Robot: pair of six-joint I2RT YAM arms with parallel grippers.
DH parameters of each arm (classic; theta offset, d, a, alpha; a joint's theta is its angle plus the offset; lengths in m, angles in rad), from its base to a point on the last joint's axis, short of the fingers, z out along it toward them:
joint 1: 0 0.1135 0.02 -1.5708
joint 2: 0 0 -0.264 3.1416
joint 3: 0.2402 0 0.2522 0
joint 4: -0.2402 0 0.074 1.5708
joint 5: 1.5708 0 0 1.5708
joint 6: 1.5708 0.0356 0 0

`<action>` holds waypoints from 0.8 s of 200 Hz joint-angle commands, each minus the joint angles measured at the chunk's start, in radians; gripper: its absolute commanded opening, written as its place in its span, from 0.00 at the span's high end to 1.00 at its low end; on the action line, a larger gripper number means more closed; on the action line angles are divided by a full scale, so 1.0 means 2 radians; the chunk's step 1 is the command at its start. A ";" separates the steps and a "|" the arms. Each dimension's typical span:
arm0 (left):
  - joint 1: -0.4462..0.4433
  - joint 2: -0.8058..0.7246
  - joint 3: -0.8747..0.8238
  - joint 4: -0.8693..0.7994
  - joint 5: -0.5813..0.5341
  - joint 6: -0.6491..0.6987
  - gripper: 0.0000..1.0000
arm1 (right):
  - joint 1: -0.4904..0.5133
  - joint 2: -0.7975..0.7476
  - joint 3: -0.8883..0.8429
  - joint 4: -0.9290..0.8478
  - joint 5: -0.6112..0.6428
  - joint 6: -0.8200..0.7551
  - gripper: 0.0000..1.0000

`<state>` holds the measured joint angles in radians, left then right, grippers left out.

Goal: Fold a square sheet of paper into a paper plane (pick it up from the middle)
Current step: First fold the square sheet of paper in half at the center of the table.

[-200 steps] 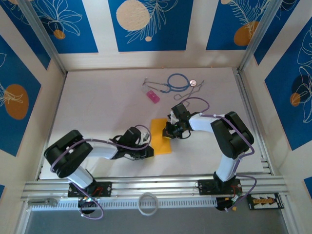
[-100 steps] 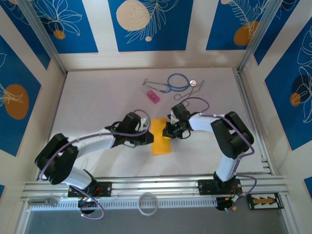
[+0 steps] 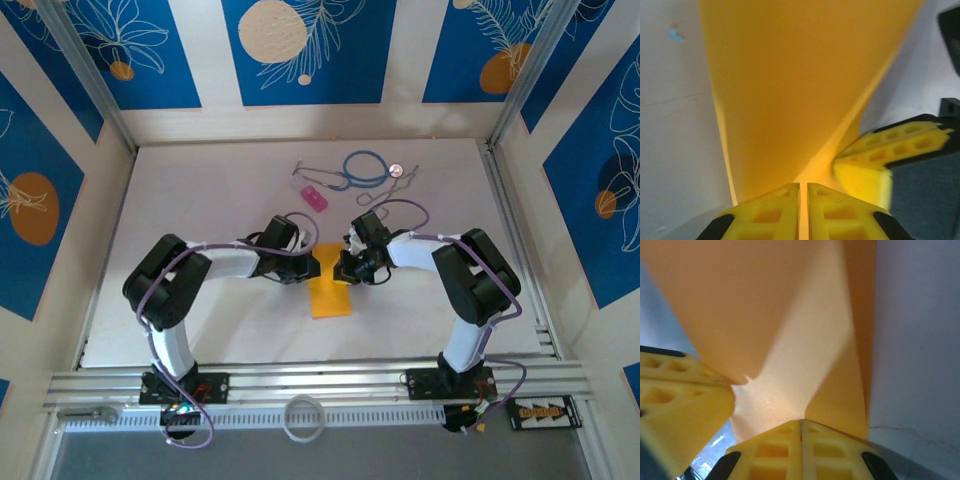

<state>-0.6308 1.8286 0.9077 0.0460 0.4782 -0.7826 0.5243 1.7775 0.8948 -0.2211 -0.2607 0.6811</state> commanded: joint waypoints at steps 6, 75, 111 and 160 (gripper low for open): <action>0.009 0.015 -0.036 0.026 0.000 0.003 0.88 | 0.004 0.020 -0.013 -0.061 0.038 -0.009 1.00; 0.017 -0.003 0.011 -0.008 0.017 0.016 0.87 | 0.004 0.022 -0.011 -0.065 0.042 -0.013 1.00; 0.022 0.016 0.033 -0.011 0.016 0.022 0.87 | 0.004 0.022 -0.011 -0.065 0.041 -0.015 1.00; 0.029 0.046 0.050 -0.045 -0.011 0.039 0.88 | 0.004 0.024 -0.012 -0.064 0.038 -0.015 1.00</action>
<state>-0.5903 1.8832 0.9939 0.0242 0.4927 -0.7456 0.5262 1.7775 0.8967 -0.2256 -0.2584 0.6697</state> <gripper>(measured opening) 0.123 0.057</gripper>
